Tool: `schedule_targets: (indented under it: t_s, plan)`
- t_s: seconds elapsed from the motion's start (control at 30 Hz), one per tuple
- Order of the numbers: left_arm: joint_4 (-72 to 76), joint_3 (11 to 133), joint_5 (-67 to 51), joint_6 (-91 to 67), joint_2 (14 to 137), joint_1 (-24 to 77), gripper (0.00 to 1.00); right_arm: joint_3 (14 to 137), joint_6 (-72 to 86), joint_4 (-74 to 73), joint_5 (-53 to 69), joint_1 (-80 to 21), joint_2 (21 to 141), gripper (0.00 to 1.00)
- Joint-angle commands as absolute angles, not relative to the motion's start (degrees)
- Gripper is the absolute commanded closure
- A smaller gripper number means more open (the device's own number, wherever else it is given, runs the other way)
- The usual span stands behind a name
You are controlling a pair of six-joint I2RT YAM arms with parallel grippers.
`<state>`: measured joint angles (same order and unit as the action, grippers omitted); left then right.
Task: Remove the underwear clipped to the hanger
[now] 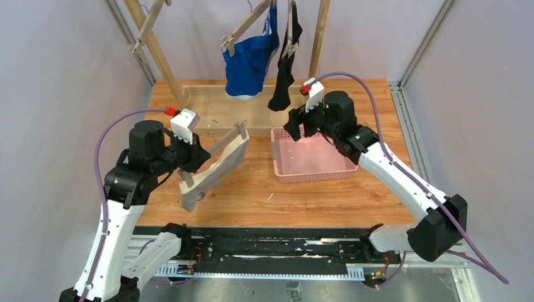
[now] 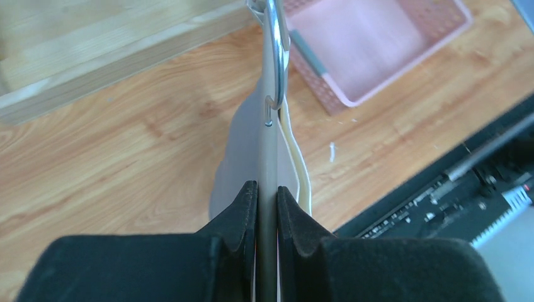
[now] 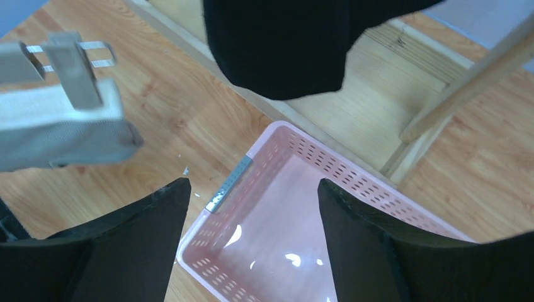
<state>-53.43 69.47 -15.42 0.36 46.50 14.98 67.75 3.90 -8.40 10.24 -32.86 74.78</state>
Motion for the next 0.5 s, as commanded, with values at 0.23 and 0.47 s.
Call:
schedule_targets:
  t_s: [0.23,0.47]
  plan:
    - [-50.7,63.7,-32.5,15.3,41.5,15.3,1.0,68.2,4.9,-0.9,51.9,-22.3,75.6,0.22]
    - [-45.7,61.1,-43.8,21.7,41.2,15.3,1.0,69.2,14.1,8.3,66.0,-19.9,79.0,0.21]
